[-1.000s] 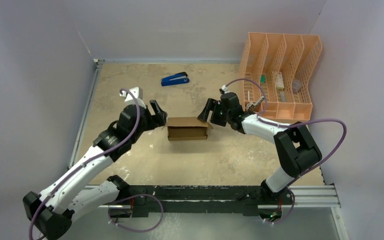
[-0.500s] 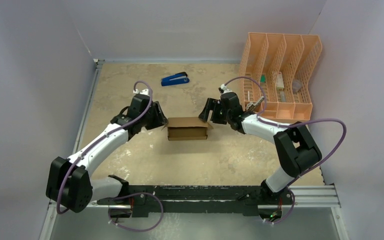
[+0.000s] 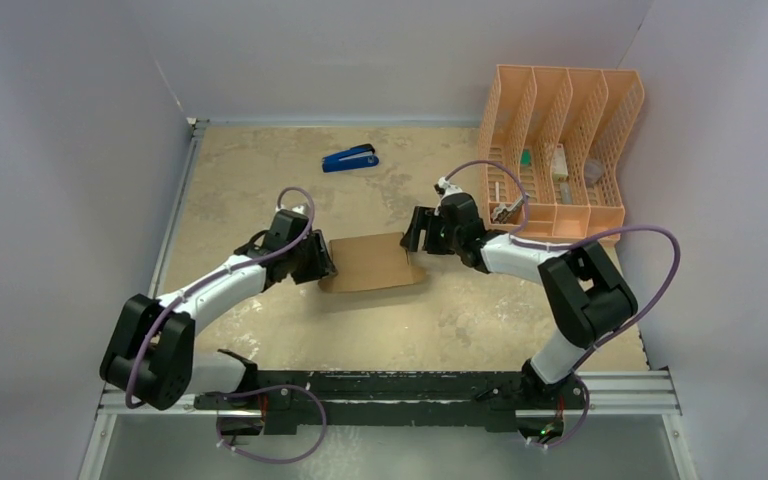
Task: Fold the paper box
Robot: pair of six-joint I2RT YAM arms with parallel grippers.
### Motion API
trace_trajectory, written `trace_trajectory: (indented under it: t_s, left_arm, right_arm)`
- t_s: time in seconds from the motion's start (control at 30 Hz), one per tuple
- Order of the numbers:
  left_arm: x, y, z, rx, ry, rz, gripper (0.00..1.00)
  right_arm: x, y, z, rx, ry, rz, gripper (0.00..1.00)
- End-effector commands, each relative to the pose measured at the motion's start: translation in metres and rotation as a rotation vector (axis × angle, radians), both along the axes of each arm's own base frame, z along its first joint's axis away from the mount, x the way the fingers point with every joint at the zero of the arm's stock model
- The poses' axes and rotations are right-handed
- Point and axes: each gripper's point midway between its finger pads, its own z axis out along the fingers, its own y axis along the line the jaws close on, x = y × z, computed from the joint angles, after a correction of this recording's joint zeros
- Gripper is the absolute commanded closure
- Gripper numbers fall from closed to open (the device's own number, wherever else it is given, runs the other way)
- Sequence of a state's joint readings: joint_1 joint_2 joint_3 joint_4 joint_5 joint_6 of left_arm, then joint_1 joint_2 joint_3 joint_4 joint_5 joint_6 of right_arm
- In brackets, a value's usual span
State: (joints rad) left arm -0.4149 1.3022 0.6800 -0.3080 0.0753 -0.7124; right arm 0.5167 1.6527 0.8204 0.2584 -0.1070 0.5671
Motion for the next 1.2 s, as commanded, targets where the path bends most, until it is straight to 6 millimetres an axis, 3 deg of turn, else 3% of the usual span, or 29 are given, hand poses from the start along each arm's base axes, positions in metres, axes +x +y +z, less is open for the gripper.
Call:
trace_trajectory:
  t_s: [0.0, 0.07, 0.17, 0.47, 0.6, 0.8, 1.0, 1.1, 1.17]
  left_arm:
    - [-0.002, 0.003, -0.023, 0.049, 0.025, -0.026, 0.58]
    - [-0.004, 0.006, -0.029, 0.067, 0.037, -0.022, 0.59]
    - [-0.001, 0.007, -0.025, 0.076, 0.025, -0.012, 0.58]
    - [0.029, 0.010, 0.048, 0.062, -0.153, 0.037, 0.43]
    - [0.032, 0.008, 0.063, 0.031, -0.183, 0.051, 0.41]
    - [0.016, -0.001, 0.054, -0.037, -0.134, 0.038, 0.41]
    - [0.010, 0.002, 0.046, -0.025, -0.123, 0.028, 0.41]
    - [0.015, 0.003, 0.042, 0.000, -0.122, 0.018, 0.40]
    - [0.017, 0.002, 0.041, 0.009, -0.121, 0.012, 0.40]
  right_arm:
    - [-0.006, 0.002, -0.021, -0.038, 0.006, 0.060, 0.25]
    - [-0.009, 0.000, -0.026, -0.047, 0.002, 0.057, 0.24]
    - [-0.005, -0.004, -0.019, -0.068, -0.025, 0.048, 0.24]
    - [0.017, -0.007, 0.071, -0.143, -0.265, 0.135, 0.12]
    - [0.008, -0.004, 0.095, -0.165, -0.347, 0.241, 0.09]
    - [-0.014, -0.020, 0.093, -0.198, -0.242, 0.191, 0.12]
    - [-0.043, -0.018, 0.081, -0.044, -0.091, 0.082, 0.18]
    - [-0.047, -0.015, 0.069, -0.027, -0.070, 0.087, 0.19]
    - [-0.044, -0.005, 0.073, -0.015, -0.106, 0.135, 0.19]
